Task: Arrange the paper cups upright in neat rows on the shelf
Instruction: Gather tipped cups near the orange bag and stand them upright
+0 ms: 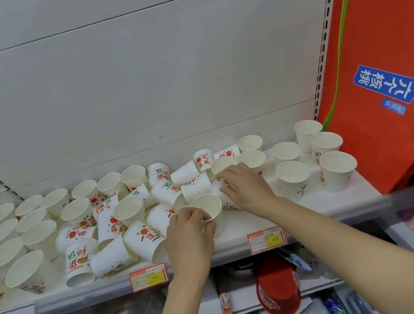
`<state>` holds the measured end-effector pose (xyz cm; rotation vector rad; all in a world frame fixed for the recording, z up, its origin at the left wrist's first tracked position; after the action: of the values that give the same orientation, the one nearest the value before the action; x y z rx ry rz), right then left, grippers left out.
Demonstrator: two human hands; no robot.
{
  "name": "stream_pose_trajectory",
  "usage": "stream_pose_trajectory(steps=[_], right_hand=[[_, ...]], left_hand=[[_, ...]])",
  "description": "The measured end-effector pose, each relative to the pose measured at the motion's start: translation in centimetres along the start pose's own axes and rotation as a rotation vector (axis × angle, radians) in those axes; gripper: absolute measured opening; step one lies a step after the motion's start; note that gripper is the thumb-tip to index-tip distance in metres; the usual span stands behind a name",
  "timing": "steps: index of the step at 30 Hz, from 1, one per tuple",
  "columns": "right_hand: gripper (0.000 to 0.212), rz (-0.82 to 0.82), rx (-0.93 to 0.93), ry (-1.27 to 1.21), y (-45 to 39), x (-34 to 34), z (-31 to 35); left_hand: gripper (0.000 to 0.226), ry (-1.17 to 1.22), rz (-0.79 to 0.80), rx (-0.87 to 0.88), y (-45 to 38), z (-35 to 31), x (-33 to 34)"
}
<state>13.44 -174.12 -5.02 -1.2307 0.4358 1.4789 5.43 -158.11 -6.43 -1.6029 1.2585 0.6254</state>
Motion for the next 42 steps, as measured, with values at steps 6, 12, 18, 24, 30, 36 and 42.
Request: stream_pose_trajectory(steps=[6, 12, 18, 24, 30, 36, 42], right_hand=[[0.055, 0.220, -0.044, 0.266, -1.5, 1.8, 1.0], [0.034, 0.003, 0.086, 0.067, 1.1, 0.1, 0.0], [0.038, -0.252, 0.192, 0.049, 5.8, -2.5, -3.1], [0.038, -0.308, 0.162, 0.233, 7.8, -3.1, -5.0], [0.038, -0.355, 0.179, 0.306, 8.1, -3.6, -5.7], [0.030, -0.513, 0.059, 0.243, 7.1, -5.2, -4.4], [0.019, -0.495, 0.035, 0.233, 2.0, -6.2, -4.6]], left_hand=[[0.020, 0.127, 0.036, -0.104, -0.2, 0.9, -0.7], [0.027, 0.200, 0.067, -0.127, -0.5, 0.6, -0.6], [0.026, 0.256, 0.102, -0.078, -1.6, -2.1, 1.5], [0.026, 0.276, 0.138, -0.024, -3.1, -4.1, 3.4], [0.041, 0.298, 0.140, 0.045, -3.9, -4.6, 3.7], [0.041, 0.327, -0.014, 0.072, -8.0, -0.9, 0.2], [0.033, 0.000, 0.158, -0.047, -16.5, 3.6, 1.2]])
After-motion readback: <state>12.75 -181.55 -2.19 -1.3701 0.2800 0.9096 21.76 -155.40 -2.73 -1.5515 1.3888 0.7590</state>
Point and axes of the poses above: each hand's wrist, its own y-axis away from the middle knuckle, its own x-axis out of the palm, z = x × y, the point moved 4 cm from there along -y, towards the middle knuckle, and after that the axes turned 3 degrees about z, right-handed, at the moved point
